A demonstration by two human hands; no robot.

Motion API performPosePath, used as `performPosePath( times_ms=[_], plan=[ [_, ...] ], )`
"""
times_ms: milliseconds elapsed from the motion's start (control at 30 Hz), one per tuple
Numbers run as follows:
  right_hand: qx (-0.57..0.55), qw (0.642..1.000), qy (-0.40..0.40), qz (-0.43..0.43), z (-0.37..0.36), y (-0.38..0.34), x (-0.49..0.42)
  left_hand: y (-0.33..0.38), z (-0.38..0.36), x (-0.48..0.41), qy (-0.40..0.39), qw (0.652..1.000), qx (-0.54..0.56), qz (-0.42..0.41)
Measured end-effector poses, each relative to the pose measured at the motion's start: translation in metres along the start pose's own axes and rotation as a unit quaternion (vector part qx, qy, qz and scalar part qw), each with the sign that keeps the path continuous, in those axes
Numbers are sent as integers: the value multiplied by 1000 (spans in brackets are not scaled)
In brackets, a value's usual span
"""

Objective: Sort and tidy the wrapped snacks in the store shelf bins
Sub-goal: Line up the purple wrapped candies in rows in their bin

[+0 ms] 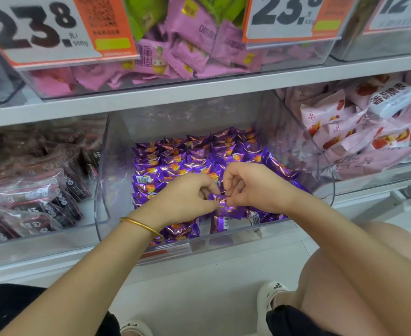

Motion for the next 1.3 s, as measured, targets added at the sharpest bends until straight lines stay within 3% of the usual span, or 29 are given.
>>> performPosePath(
  times_ms=[100,233,367,500,667,867,1033,1167,1300],
  plan=[
    [-27,1000,15,3,1,0,0,0,-5,4,-15,1000,-12,-1],
    [-35,998,52,13,15,-1,2,-24,14,10,36,993,101,57],
    [72,995,-67,26,-9,-7,5,-51,31,15,114,981,96,127],
    [231,952,-194,61,-43,-6,-1,-54,31,16,136,973,110,150],
    [328,920,-204,62,-54,3,-6,-51,31,17,143,970,123,154],
    [324,926,-181,74,-48,3,-4,-55,27,21,148,958,179,169],
    [249,955,-144,74,-26,-7,5,-55,26,21,144,950,221,170],
    [167,982,-76,36,20,-11,21,-42,12,17,81,967,193,144],
    [62,997,-40,11,45,-7,29,-11,-11,8,-23,995,88,51]
  ],
)
Point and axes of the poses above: each hand's wrist, its own x-axis away from the middle knuckle, its own z-axis out of the back of the hand, y = z × x, the point moved 9 cm from there along -x, towards the middle knuckle, and after that the axes turned 14 degrees about -x, right-handed, at the moved point
